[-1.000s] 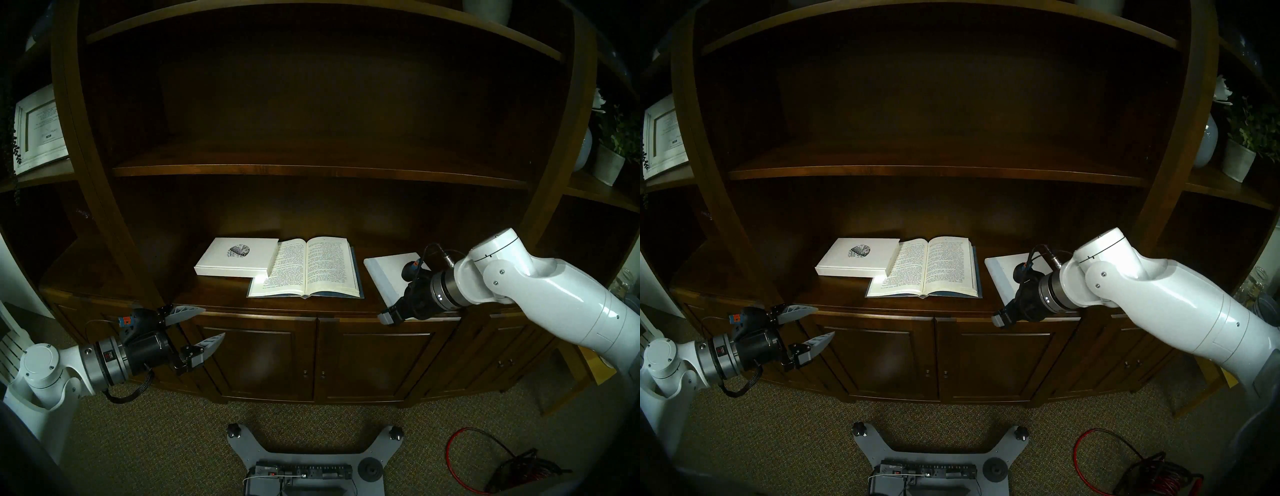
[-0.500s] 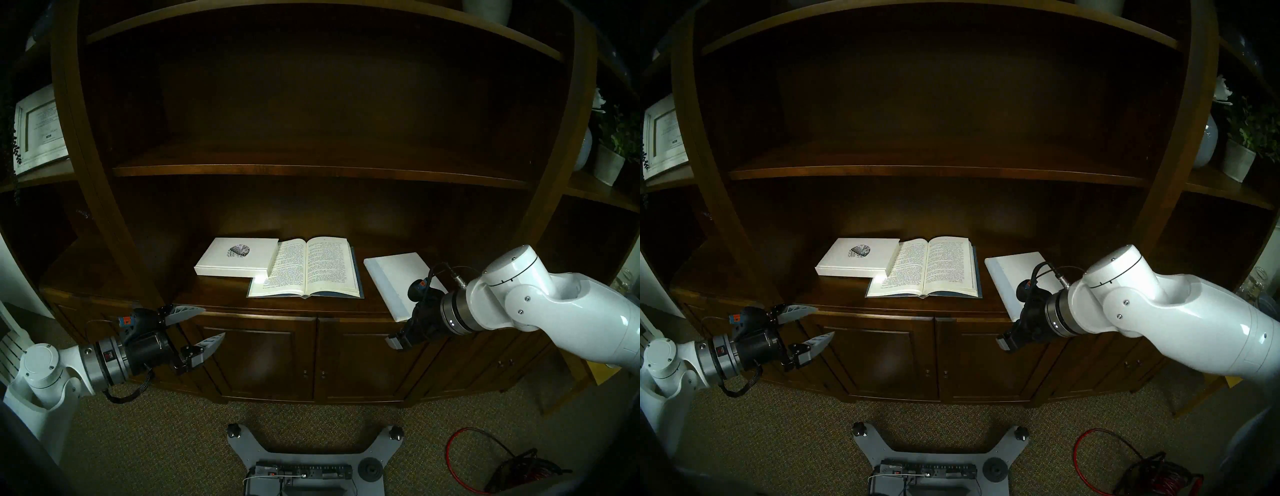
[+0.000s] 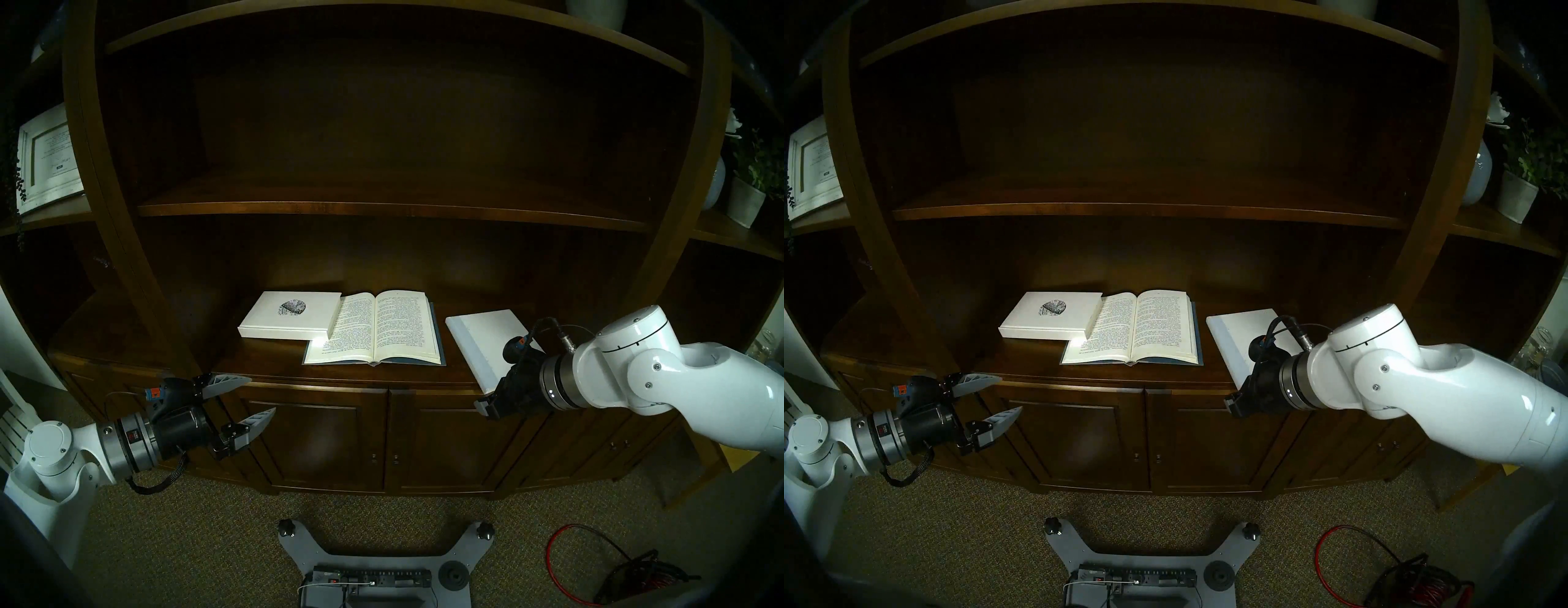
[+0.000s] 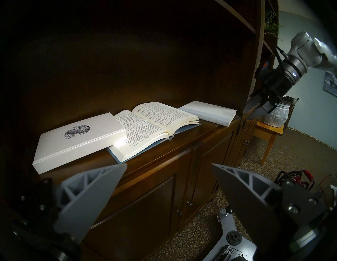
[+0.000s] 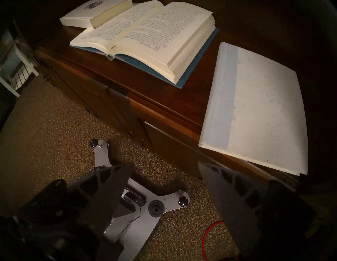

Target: Close the books and align them horizontally on the shelf

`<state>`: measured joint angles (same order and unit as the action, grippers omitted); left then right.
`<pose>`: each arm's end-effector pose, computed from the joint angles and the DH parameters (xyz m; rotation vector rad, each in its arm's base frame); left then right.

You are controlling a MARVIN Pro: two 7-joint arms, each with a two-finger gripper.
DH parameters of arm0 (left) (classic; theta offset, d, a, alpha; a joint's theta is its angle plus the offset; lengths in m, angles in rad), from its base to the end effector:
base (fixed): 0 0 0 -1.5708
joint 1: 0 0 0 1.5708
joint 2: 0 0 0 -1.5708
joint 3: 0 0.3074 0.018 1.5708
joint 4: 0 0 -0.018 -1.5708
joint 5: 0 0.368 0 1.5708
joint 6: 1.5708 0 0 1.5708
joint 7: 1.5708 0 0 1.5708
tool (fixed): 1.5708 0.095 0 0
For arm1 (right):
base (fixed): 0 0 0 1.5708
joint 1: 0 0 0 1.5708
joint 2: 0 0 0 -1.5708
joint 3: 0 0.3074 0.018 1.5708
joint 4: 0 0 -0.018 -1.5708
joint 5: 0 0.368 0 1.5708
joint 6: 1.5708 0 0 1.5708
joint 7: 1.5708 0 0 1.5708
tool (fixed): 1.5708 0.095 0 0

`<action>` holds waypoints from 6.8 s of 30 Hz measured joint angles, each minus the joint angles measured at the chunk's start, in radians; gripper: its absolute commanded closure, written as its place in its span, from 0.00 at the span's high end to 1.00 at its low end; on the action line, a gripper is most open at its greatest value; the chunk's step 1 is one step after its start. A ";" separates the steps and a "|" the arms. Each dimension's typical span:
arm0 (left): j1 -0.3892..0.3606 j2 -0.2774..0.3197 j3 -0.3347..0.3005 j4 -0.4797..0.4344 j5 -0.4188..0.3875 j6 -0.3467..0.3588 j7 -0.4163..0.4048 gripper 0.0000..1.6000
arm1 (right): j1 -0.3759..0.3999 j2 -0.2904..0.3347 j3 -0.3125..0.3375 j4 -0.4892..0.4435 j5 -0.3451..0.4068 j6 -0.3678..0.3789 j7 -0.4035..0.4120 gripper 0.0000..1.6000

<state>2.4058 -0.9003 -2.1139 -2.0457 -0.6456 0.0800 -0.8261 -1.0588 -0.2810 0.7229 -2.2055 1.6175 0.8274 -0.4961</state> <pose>0.2633 0.1769 -0.2568 2.0606 -0.7931 1.5229 0.3602 -0.0062 -0.2040 -2.7869 -0.7078 -0.8039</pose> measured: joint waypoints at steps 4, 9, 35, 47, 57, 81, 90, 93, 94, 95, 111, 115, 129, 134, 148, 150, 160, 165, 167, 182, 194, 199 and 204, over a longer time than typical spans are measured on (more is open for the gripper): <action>0.000 0.000 0.000 0.000 0.000 0.000 0.000 1.00 | 0.013 -0.034 -0.015 0.044 -0.015 0.012 -0.002 0.31; 0.000 0.000 0.000 0.000 0.000 0.000 0.000 1.00 | 0.040 -0.092 -0.045 0.115 -0.035 0.037 -0.001 0.00; 0.000 0.000 0.000 0.000 0.000 0.000 0.000 1.00 | 0.149 -0.287 -0.110 0.320 -0.066 0.135 -0.020 0.00; 0.000 0.000 0.000 0.000 0.000 0.000 0.000 1.00 | 0.208 -0.304 -0.206 0.302 -0.016 0.134 -0.171 0.00; 0.000 0.000 0.000 0.000 0.000 0.000 0.000 1.00 | 0.248 -0.296 -0.273 0.273 0.030 0.134 -0.304 0.00; 0.000 0.000 0.000 0.000 0.000 0.000 0.000 1.00 | 0.280 -0.248 -0.344 0.234 0.015 0.134 -0.368 0.00; 0.000 0.000 0.000 0.000 0.000 0.000 0.000 1.00 | 0.288 -0.249 -0.387 0.231 -0.069 0.133 -0.367 0.00; 0.000 0.000 0.000 0.000 0.000 0.000 0.000 1.00 | 0.288 -0.246 -0.390 0.232 -0.077 0.134 -0.367 0.00; 0.000 0.000 0.000 0.000 0.000 0.000 0.000 1.00 | 0.288 -0.243 -0.390 0.230 -0.077 0.134 -0.367 0.00; 0.000 0.000 0.000 0.000 0.000 0.000 0.000 1.00 | 0.288 -0.239 -0.389 0.225 -0.075 0.134 -0.367 0.00; 0.000 0.000 0.000 0.000 0.000 0.000 0.000 1.00 | 0.297 -0.151 -0.346 0.150 -0.010 0.132 -0.362 0.00; 0.000 0.000 0.000 0.000 0.000 0.000 0.000 1.00 | 0.301 -0.131 -0.332 0.140 0.020 0.127 -0.337 0.00; 0.000 -0.001 0.000 0.000 0.000 0.000 0.000 1.00 | 0.318 -0.127 -0.313 0.200 0.036 0.124 -0.211 0.00; 0.000 -0.001 0.000 0.000 0.000 0.000 0.000 1.00 | 0.322 -0.152 -0.317 0.249 0.013 0.128 -0.187 0.00; 0.000 -0.001 0.000 0.000 0.000 0.000 0.000 1.00 | 0.344 -0.195 -0.317 0.316 -0.018 0.134 -0.121 0.00; 0.000 -0.001 0.000 0.000 0.000 0.000 0.000 1.00 | 0.345 -0.196 -0.317 0.312 -0.014 0.134 -0.116 0.00; 0.000 -0.001 0.000 0.000 0.000 0.000 0.000 1.00 | 0.345 -0.164 -0.315 0.223 0.039 0.134 -0.109 0.00; 0.000 -0.001 0.000 0.000 0.000 0.000 0.000 1.00 | 0.345 -0.167 -0.329 0.263 0.036 0.134 -0.122 0.00; 0.000 -0.001 0.000 0.000 0.000 0.000 0.000 1.00 | 0.344 -0.175 -0.336 0.297 0.026 0.134 -0.121 0.00; 0.000 -0.001 0.000 0.000 0.000 0.000 0.000 1.00 | 0.358 -0.246 -0.381 0.404 -0.082 0.136 -0.077 0.00; 0.000 -0.001 0.000 0.000 0.000 0.000 0.000 1.00 | 0.373 -0.248 -0.403 0.398 -0.098 0.136 -0.081 0.00; 0.000 -0.001 0.000 0.000 0.000 0.000 0.000 1.00 | 0.378 -0.244 -0.409 0.397 -0.098 0.135 -0.075 0.00; 0.000 -0.001 0.000 0.000 0.000 0.000 0.000 1.00 | 0.382 -0.241 -0.413 0.397 -0.098 0.134 -0.070 0.00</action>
<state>2.4058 -0.9010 -2.1137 -2.0457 -0.6454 0.0802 -0.8263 -0.6766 -0.5218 0.3096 -1.8089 1.5197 0.9617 -0.5658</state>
